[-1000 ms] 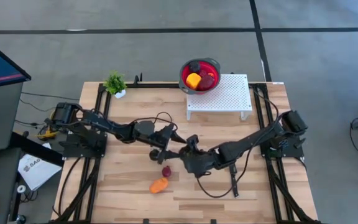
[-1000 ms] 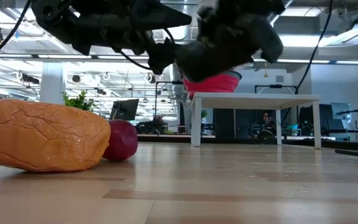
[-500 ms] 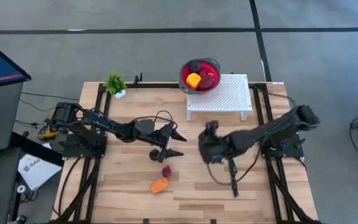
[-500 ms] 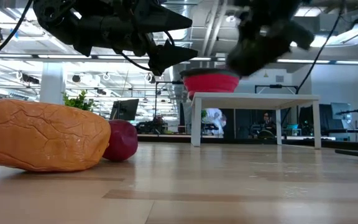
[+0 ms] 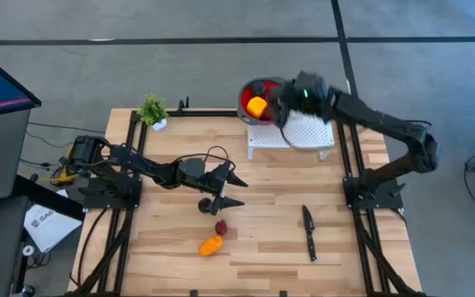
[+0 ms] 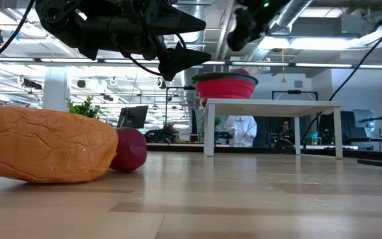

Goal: Pick & Place Fruit
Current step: Put the mangosteen into the red strainer bowl

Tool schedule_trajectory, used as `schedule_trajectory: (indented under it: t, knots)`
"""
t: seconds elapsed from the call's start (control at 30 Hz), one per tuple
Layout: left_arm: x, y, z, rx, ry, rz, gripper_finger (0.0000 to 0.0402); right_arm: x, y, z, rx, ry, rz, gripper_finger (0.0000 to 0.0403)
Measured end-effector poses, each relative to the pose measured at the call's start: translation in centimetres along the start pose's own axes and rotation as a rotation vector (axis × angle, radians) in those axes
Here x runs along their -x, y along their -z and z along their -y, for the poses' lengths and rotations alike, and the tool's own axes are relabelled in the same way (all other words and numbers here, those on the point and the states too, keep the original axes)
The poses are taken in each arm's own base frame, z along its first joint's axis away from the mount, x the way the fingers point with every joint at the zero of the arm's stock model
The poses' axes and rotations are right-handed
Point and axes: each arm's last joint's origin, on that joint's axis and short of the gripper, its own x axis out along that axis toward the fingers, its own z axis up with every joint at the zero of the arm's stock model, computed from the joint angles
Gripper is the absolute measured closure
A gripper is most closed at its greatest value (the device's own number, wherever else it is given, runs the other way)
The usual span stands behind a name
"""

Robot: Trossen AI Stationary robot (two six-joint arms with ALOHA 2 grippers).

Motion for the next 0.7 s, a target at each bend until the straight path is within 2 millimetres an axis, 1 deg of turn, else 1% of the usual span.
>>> schedule_trajectory:
  t: [0.07,0.17,0.27,0.37,0.47,0.6,0.7]
  knots:
    - [0.0,0.0,0.0,0.000,0.000,0.001,0.0080,-1.8,-0.7,2.1,-0.069,-0.027,-0.034,0.0154]
    - [0.0,0.0,0.0,0.000,0.000,0.001,0.0081,-4.1,-1.3,4.8,-0.150,-0.035,-0.137,0.0153]
    - [0.0,0.0,0.2,0.002,0.005,0.000,0.0081,-6.0,-1.4,6.2,-0.177,-0.032,-0.266,0.0153]
    - [0.0,0.0,0.3,0.001,0.008,0.000,0.0080,-7.7,-1.4,6.7,-0.191,-0.041,-0.352,0.0153]
    - [-0.1,0.1,0.4,0.000,0.013,-0.001,0.0083,-8.9,-1.5,6.6,-0.198,-0.052,-0.404,0.0153]
    - [-0.1,0.1,0.6,-0.002,0.019,-0.003,0.0087,-9.7,-1.2,6.5,-0.194,-0.064,-0.469,0.0153]
    - [-0.1,0.1,0.6,-0.003,0.019,-0.002,0.0089,-9.7,-1.1,6.4,-0.193,-0.066,-0.487,0.0153]
